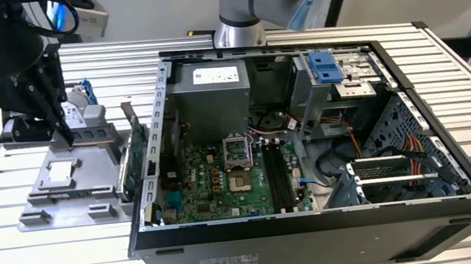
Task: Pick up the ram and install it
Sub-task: 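Pick up the ram and move it above insertion slot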
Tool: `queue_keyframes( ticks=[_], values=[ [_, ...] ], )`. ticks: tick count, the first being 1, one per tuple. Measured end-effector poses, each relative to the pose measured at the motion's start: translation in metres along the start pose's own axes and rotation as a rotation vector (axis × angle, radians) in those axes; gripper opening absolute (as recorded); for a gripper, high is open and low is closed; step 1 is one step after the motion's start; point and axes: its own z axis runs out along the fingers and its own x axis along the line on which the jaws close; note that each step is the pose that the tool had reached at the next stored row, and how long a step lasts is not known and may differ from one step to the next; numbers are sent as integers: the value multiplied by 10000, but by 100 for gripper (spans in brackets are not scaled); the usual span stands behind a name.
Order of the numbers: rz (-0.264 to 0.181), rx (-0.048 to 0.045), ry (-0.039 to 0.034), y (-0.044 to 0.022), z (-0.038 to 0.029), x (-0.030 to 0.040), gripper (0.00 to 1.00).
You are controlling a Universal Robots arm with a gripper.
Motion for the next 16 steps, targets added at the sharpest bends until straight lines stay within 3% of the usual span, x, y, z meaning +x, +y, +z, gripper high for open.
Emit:
queue_keyframes(
  ticks=[16],
  values=[
    [1, -12, 1, -224, 0, -6, 0]
  ],
)
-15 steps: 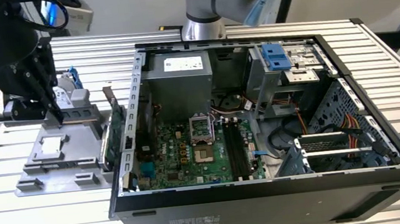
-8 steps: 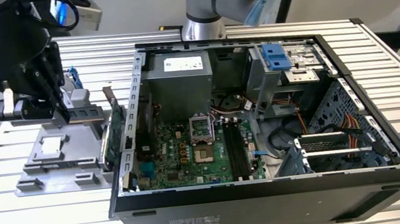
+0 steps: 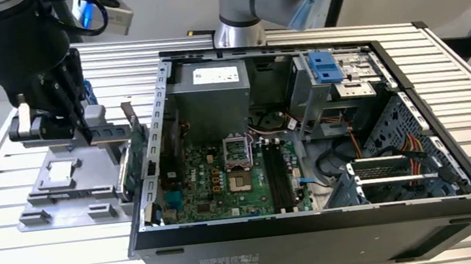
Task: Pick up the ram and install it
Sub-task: 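Pick up the ram and move it above insertion slot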
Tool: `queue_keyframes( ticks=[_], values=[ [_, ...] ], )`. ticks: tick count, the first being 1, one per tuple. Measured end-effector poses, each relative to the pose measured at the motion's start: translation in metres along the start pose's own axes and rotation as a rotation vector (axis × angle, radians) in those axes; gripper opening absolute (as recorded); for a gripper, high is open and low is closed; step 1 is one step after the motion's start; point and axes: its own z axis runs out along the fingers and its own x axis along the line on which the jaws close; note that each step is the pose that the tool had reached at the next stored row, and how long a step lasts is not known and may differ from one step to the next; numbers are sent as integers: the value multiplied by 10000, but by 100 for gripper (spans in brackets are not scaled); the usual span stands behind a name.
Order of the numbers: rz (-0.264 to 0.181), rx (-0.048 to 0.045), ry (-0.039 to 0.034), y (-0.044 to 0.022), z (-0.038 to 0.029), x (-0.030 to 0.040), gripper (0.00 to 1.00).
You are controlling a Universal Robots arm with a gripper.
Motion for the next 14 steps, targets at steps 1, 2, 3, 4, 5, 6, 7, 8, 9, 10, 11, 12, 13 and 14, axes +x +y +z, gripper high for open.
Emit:
queue_keyframes(
  ticks=[1, 2, 3, 4, 5, 6, 7, 8, 9, 10, 11, 12, 13, 14],
  values=[
    [-1, 0, -1, -16, 0, 0, 0],
    [0, -2, 0, -32, 0, -1, 0],
    [0, -2, 0, -48, 0, -1, 0],
    [0, -3, -1, -63, 0, -2, 0],
    [0, -4, -1, -79, 0, -2, 0],
    [0, -5, -1, -96, 0, -2, 0],
    [0, -7, 0, -111, 0, -3, 0],
    [0, -7, 0, -126, 0, -3, 0],
    [1, -8, 0, -140, 0, -4, 0],
    [0, -9, 0, -155, -1, -4, 0],
    [0, -9, -1, -170, 0, -5, 0],
    [0, -10, 0, -185, 0, -5, 0],
    [0, -10, 0, -199, -1, -5, 0],
    [0, -11, 1, -214, -1, -6, 0]
  ],
)
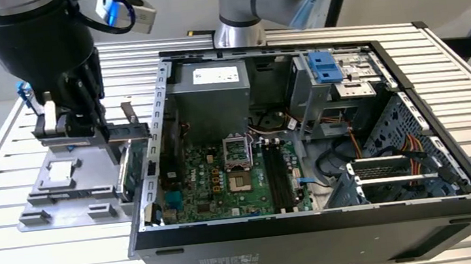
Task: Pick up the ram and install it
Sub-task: 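Pick up the ram and move it above insertion slot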
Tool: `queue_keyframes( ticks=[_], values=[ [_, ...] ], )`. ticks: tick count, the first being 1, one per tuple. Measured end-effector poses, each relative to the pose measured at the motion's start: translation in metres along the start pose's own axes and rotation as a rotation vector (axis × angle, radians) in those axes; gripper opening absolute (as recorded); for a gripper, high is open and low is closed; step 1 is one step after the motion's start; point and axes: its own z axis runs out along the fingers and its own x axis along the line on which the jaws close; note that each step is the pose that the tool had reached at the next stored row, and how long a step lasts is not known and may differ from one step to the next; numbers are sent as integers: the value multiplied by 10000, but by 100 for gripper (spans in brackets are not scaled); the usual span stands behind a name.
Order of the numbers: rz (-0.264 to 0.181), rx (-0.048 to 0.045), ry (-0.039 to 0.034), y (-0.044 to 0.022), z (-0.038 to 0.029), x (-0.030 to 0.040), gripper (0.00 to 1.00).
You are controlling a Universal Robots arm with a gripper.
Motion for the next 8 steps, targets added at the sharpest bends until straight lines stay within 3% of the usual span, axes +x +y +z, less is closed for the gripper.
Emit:
queue_keyframes(
  ticks=[8],
  values=[
    [1, -7, -1, -128, 0, -3, 0]
  ],
)
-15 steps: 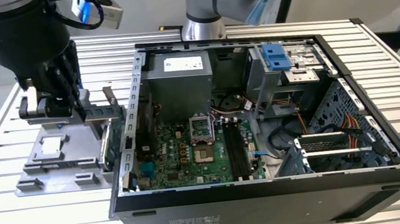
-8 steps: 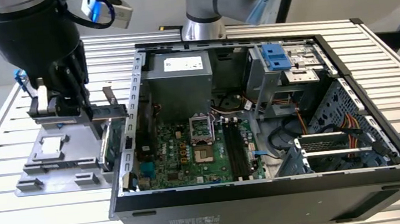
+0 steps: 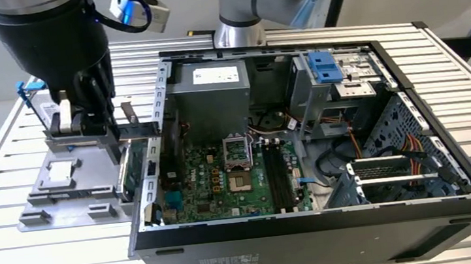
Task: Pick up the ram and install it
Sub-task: 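Pick up the ram and move it above insertion slot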
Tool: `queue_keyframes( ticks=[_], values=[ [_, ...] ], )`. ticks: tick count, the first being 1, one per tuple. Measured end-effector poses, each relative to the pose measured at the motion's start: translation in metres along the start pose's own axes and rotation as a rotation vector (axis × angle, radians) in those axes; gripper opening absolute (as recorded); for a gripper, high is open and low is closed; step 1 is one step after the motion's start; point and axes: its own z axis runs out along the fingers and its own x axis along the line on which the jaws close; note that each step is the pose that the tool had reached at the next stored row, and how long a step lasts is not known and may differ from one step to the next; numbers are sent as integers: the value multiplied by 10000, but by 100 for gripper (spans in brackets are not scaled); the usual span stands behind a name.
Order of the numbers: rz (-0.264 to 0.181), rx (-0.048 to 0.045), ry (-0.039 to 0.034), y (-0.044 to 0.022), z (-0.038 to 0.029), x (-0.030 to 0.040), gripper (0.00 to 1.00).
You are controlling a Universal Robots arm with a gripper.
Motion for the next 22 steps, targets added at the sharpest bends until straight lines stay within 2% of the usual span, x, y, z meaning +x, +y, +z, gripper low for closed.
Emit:
queue_keyframes(
  ticks=[22],
  values=[
    [1, -31, 1, -393, -2, -11, 0]
  ],
)
